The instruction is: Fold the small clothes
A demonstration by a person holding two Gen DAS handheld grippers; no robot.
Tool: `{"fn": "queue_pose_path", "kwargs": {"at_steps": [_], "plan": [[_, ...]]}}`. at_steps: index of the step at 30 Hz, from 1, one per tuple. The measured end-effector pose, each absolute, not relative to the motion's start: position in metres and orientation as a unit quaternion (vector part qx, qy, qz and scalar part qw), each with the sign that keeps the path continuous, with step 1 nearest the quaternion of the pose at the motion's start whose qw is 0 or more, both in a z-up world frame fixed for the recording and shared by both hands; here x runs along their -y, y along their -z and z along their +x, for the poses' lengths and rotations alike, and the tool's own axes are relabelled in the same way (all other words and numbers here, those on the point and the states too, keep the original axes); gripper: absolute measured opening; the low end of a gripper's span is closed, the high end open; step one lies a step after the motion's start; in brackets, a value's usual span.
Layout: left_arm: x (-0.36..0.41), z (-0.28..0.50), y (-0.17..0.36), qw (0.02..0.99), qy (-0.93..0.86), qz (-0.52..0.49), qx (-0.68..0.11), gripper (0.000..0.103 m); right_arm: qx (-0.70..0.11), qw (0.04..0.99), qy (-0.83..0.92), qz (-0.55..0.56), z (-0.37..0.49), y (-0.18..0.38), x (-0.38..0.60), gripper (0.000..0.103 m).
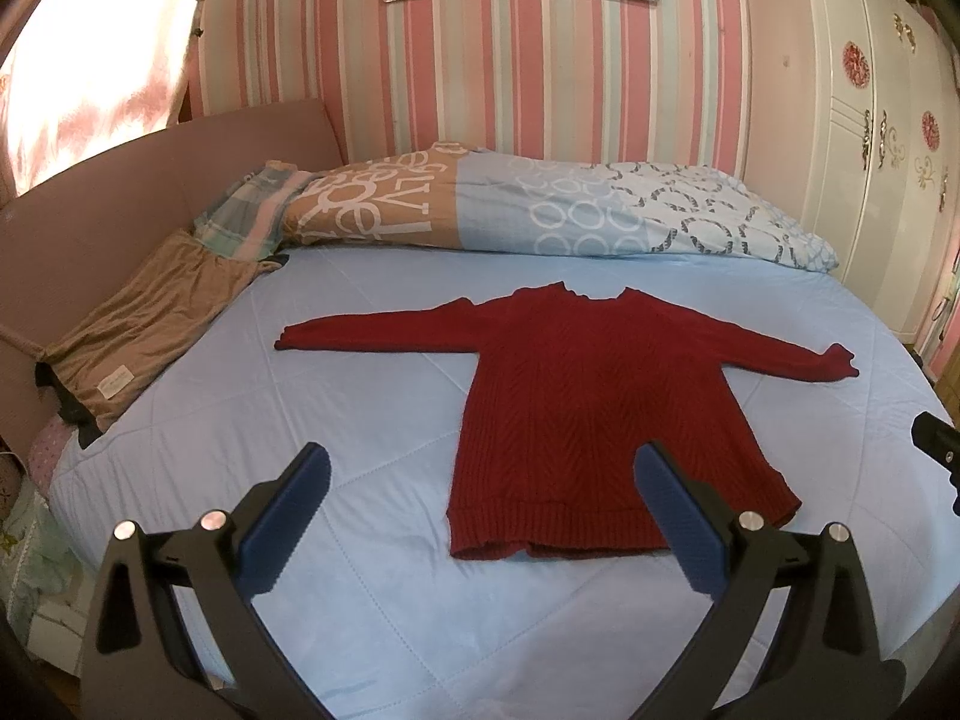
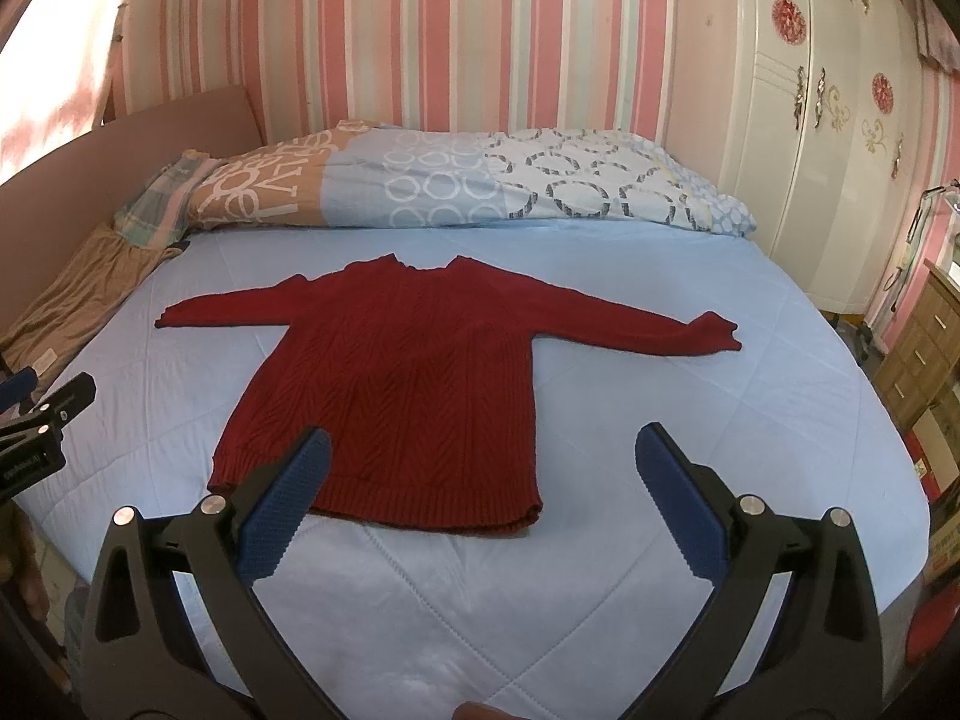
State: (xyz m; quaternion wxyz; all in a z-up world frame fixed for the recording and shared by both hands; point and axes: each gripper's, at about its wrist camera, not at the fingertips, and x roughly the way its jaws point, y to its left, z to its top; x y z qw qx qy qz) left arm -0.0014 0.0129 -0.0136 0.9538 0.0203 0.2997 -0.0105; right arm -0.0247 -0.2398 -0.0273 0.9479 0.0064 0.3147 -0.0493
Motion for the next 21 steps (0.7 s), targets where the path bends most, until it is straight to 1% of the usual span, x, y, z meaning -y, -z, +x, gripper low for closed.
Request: {"fn": "queue_pose_path", "kwargs": {"at_steps": [21], "plan": [[-0.0124,-0.0023,0.0129,0.954,0.009,0.022,-0.3,0.102,-0.315,0.948,0.05,0.007,-0.0241,0.026,0.2405,0.1]]}}
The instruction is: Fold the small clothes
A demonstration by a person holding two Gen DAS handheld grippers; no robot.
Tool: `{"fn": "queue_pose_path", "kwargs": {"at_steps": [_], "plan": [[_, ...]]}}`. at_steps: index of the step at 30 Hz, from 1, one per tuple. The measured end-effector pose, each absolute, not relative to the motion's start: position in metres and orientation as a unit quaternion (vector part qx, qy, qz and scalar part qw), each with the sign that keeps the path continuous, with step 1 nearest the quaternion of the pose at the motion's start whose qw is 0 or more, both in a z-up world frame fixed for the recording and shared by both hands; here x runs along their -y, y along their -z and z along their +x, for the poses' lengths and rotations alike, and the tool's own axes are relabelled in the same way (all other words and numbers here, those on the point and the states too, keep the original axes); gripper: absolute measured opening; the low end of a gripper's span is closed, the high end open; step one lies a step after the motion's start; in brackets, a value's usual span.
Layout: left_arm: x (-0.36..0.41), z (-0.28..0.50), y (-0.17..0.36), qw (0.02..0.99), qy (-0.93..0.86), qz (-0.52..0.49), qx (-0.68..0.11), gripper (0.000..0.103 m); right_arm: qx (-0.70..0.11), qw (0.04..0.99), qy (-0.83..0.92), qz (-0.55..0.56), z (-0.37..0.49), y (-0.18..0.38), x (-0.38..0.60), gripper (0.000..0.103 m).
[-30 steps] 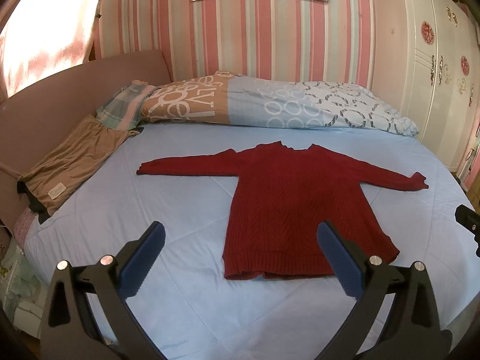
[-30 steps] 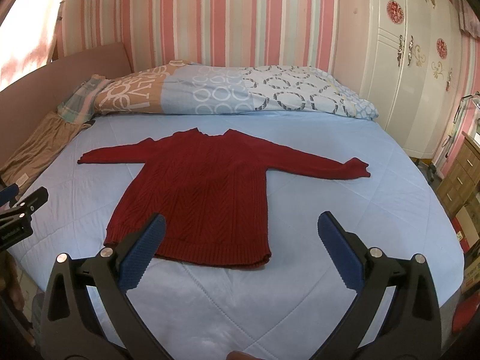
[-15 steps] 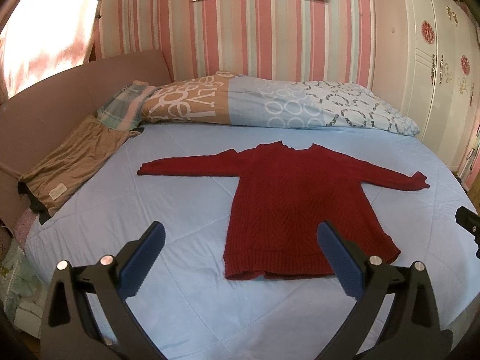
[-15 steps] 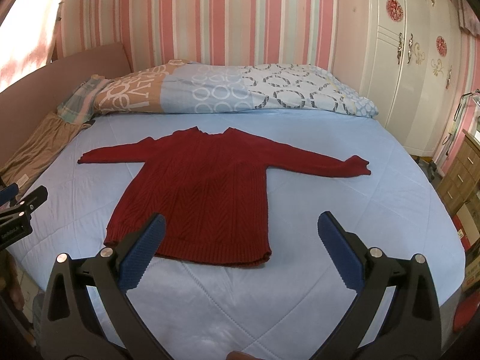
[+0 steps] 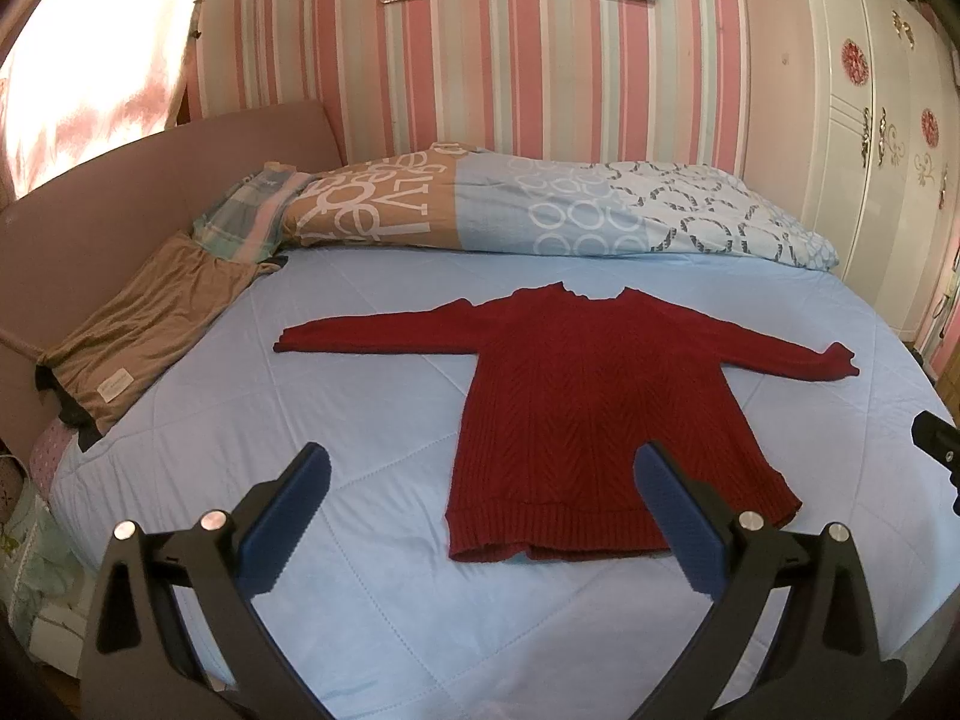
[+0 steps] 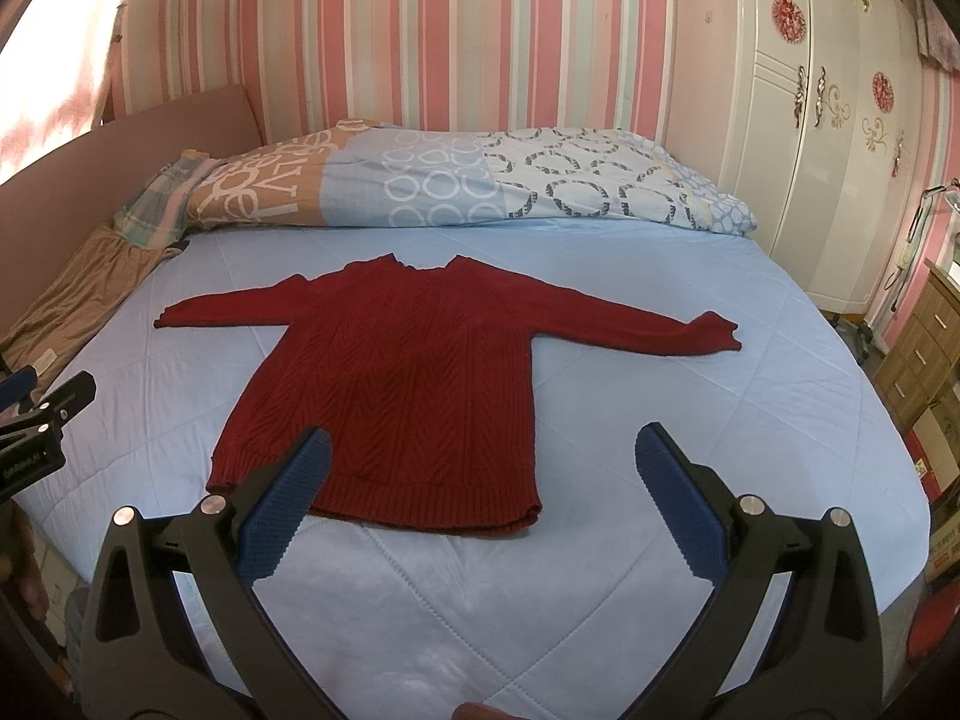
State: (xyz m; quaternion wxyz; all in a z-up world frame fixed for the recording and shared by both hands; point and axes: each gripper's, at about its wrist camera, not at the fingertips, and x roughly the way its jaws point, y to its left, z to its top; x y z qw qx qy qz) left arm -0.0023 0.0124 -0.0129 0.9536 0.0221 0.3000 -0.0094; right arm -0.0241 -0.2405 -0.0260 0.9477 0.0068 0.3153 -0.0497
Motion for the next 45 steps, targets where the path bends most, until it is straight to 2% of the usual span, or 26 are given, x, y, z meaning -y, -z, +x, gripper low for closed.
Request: {"fn": "queue_pose_path", "kwargs": {"at_steps": [25,35,40,45], "plan": [[0.003,0.025,0.018,0.952,0.02,0.032,-0.304,0.102,-0.321,0.945,0.061,0.014,0.004,0.038,0.262,0.1],[0.033,0.103,0.057,0.947,0.045,0.056,-0.312,0.102,-0.314,0.945,0.091,0.002,0.088,0.073,0.32,0.1],[0.061,0.165,0.085,0.942,0.059,0.056,-0.326,0.102,-0.311,0.94,0.137,-0.033,0.152,0.098,0.383,0.1],[0.093,0.221,0.104,0.942,0.065,0.063,-0.323,0.102,-0.292,0.942,0.164,-0.023,0.192,0.114,0.445,0.1]]}}
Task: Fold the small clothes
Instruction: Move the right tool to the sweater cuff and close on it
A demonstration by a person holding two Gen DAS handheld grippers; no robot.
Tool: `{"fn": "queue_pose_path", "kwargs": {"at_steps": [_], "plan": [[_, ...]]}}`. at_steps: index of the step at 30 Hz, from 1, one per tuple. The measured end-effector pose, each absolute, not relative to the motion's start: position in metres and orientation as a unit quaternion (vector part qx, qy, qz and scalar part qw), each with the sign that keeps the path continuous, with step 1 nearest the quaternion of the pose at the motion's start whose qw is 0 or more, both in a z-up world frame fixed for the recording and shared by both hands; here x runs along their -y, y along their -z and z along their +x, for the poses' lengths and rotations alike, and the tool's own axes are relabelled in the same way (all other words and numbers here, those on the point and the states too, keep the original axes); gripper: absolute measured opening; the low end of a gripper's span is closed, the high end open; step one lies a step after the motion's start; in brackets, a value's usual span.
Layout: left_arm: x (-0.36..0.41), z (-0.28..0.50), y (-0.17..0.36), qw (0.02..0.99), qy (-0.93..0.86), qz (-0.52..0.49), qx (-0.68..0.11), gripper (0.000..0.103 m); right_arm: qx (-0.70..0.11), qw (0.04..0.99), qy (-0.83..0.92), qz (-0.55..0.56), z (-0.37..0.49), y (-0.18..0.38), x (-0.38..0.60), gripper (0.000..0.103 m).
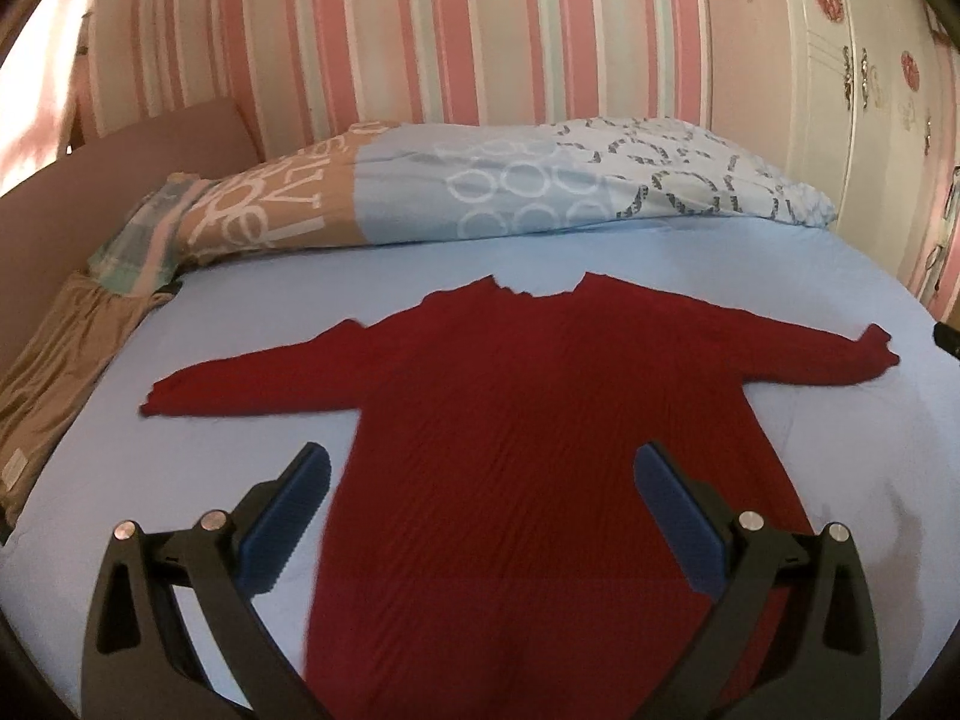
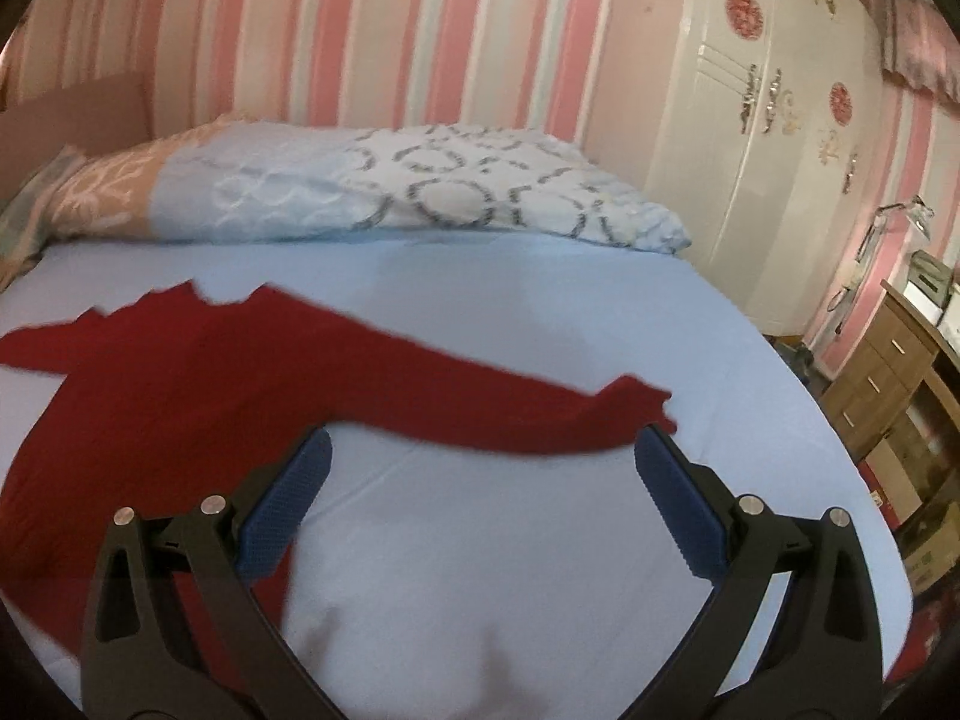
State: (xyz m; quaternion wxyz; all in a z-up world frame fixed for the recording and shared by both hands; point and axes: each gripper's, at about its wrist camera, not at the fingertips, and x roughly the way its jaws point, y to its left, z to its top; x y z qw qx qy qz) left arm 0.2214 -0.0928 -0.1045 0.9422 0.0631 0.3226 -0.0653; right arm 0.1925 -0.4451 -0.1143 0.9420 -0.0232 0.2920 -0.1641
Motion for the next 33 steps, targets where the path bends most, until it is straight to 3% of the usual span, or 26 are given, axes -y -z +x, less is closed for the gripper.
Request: {"fn": "queue_pose_path", "kwargs": {"at_steps": [2,6,12,15,24,33], "plan": [[0.103,0.239,0.116,0.943,0.066,0.056,-0.321,0.102,-0.293,0.94,0.175,-0.017,0.208,0.128,0.474,0.098],[0.119,0.259,0.139,0.945,0.07,0.053,-0.316,0.102,-0.311,0.931,0.192,-0.016,0.226,0.157,0.522,0.083],[0.125,0.256,0.157,0.952,0.064,0.049,-0.295,0.102,-0.301,0.931,0.208,-0.011,0.214,0.179,0.558,0.082],[0.124,0.246,0.146,0.953,0.065,0.054,-0.29,0.102,-0.308,0.931,0.195,0.015,0.203,0.179,0.565,0.071],[0.118,0.214,0.136,0.951,0.053,0.059,-0.299,0.102,-0.323,0.924,0.203,0.024,0.192,0.164,0.599,0.071],[0.136,0.249,0.157,0.946,0.054,0.045,-0.317,0.102,-0.369,0.899,0.217,0.089,0.24,0.2,0.676,0.066]]}}
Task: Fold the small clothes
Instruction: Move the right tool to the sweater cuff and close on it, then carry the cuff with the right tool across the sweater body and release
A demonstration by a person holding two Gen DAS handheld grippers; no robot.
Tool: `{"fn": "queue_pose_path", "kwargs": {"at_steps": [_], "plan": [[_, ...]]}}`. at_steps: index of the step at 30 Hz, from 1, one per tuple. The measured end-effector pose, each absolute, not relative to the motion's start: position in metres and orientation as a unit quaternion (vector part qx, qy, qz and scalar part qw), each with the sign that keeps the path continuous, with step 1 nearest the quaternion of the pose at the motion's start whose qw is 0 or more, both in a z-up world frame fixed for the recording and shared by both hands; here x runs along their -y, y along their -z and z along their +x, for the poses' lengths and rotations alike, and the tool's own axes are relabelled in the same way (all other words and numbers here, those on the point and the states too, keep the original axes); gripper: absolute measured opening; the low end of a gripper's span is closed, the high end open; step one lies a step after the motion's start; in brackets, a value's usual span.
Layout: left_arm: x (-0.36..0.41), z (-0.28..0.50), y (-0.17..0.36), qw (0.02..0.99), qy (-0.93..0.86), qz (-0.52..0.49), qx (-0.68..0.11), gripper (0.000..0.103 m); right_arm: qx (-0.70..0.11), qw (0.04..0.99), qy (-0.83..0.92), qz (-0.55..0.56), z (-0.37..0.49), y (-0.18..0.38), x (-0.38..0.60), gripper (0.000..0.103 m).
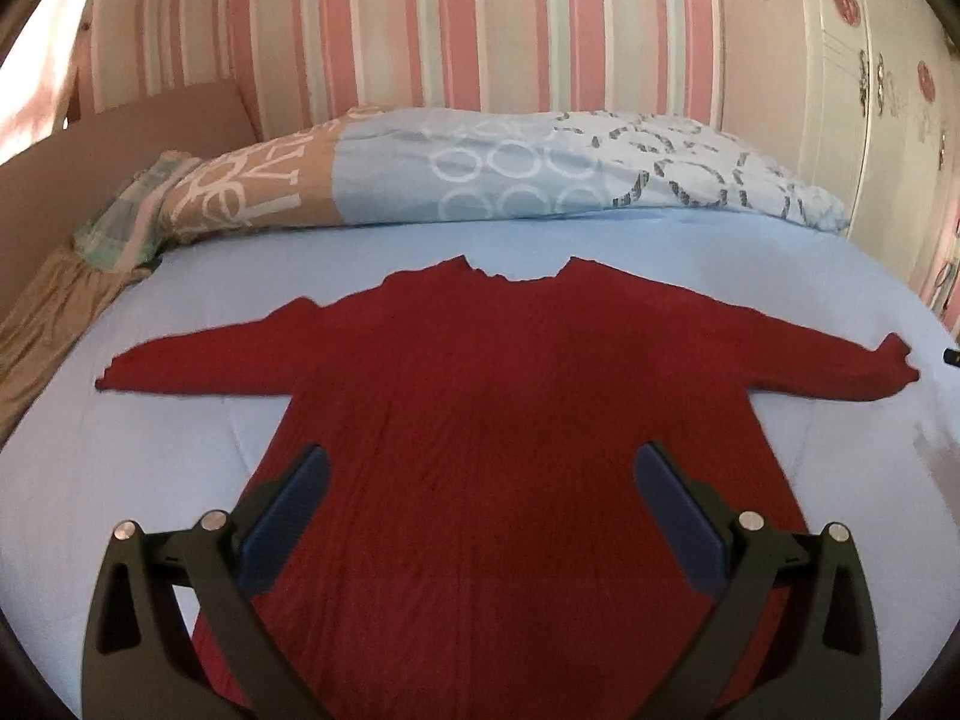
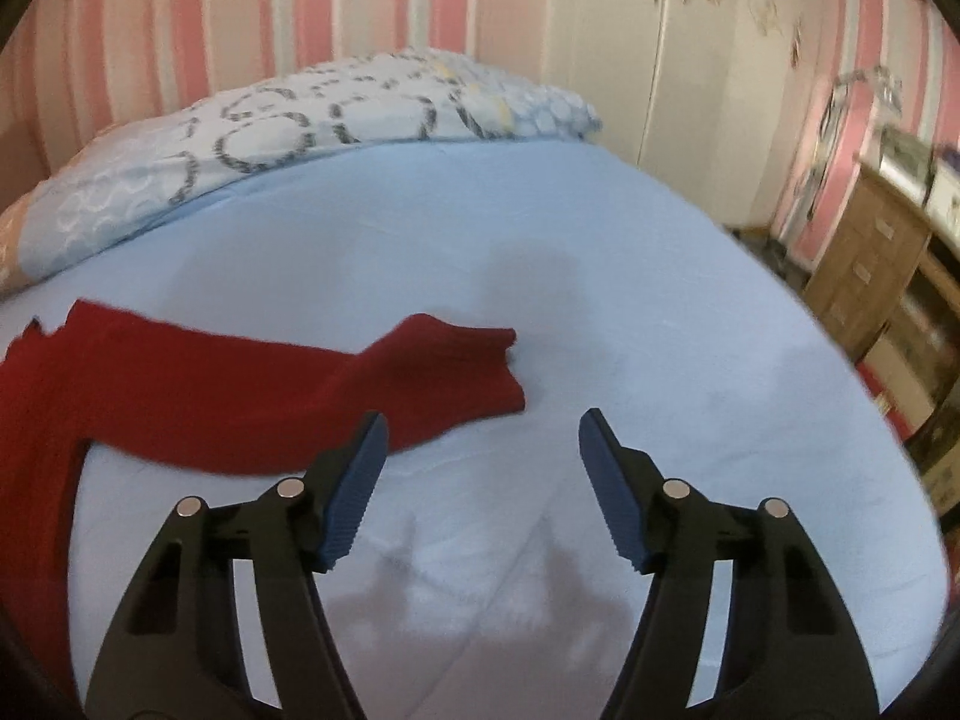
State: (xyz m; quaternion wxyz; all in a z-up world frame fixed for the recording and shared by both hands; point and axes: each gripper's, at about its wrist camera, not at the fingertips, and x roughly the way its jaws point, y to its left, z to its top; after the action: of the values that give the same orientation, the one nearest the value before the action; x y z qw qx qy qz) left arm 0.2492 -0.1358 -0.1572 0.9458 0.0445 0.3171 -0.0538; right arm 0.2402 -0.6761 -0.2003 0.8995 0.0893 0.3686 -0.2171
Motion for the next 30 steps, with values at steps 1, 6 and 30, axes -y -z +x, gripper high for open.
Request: {"fn": "queue_pose_path", "kwargs": {"at_steps": [1,6,30], "plan": [[0.137,0.253,0.16,0.947,0.056,0.044,-0.315,0.102,-0.373,0.897,0.217,0.096,0.245,0.204,0.682,0.066],[0.135,0.28,0.185,0.943,0.066,0.034,-0.325,0.102,-0.401,0.886,0.208,0.106,0.28,0.235,0.694,0.061],[0.066,0.345,0.156,0.965,0.022,0.052,-0.256,0.102,-0.329,0.927,0.177,0.014,0.305,0.168,0.594,0.018]]}}
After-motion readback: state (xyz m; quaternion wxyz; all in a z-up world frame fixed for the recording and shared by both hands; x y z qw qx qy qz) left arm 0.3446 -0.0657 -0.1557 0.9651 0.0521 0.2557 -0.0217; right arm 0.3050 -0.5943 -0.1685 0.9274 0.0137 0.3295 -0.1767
